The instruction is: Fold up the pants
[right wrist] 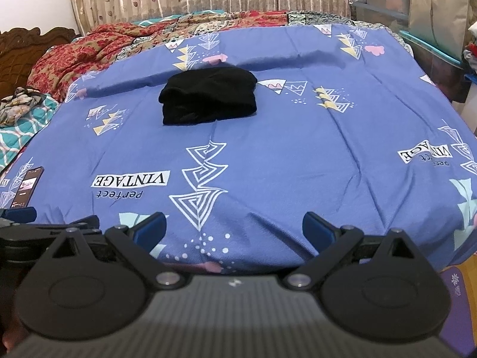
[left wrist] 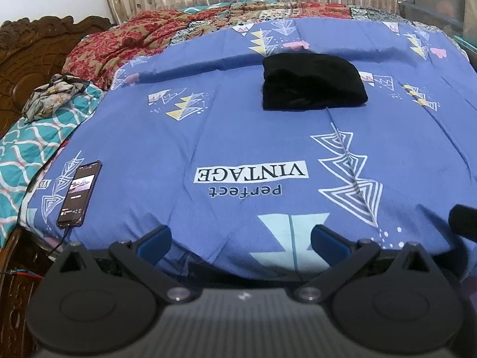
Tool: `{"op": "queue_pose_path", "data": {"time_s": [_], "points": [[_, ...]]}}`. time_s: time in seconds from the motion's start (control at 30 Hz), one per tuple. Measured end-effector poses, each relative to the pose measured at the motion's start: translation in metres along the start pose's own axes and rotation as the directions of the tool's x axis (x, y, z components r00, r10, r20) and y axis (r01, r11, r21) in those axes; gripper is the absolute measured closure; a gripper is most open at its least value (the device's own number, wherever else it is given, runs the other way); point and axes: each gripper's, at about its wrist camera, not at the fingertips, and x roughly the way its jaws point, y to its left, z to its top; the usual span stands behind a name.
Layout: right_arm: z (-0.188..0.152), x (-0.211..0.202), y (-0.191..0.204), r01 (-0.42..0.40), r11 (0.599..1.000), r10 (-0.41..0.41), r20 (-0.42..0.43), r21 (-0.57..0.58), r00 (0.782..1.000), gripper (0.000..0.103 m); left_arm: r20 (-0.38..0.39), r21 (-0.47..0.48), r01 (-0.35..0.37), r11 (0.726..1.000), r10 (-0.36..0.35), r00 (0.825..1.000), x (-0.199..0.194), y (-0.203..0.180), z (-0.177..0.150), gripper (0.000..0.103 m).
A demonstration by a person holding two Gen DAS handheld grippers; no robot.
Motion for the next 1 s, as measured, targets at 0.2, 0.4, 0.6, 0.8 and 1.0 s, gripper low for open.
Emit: {"op": "queue_pose_path", "data": {"time_s": [0.2, 0.4, 0.6, 0.8, 1.0], "points": [[-0.001, 0.001, -0.005, -0.006, 1.000, 0.006, -0.009, 0.007, 1.000, 0.004, -0.022, 0.009, 0.030, 1.000, -0.030, 0.999, 0.001, -0.003, -0.002, 0.000], [-0.002, 0.003, -0.009, -0.013, 1.000, 0.013, -0.022, 0.019, 1.000, 0.004, -0.072, 0.013, 0.065, 0.998, -0.063, 0.995, 0.004, -0.006, -0.004, 0.000], [-0.002, 0.005, -0.015, -0.015, 0.999, 0.016, -0.035, 0.034, 0.999, 0.004, -0.118, 0.015, 0.095, 0.995, -0.093, 0.989, 0.007, -0.011, -0.007, 0.000], [-0.001, 0.004, -0.021, -0.019, 0.999, 0.020, -0.032, 0.031, 0.999, 0.004, -0.120, 0.026, 0.103, 0.994, -0.099, 0.988, 0.006, -0.014, -0.006, 0.000], [0.001, 0.002, -0.028, -0.030, 0.999, 0.031, -0.020, 0.034, 0.999, 0.004, -0.113, 0.027, 0.100, 0.995, -0.097, 0.989, 0.005, -0.013, -0.005, 0.000]]}}
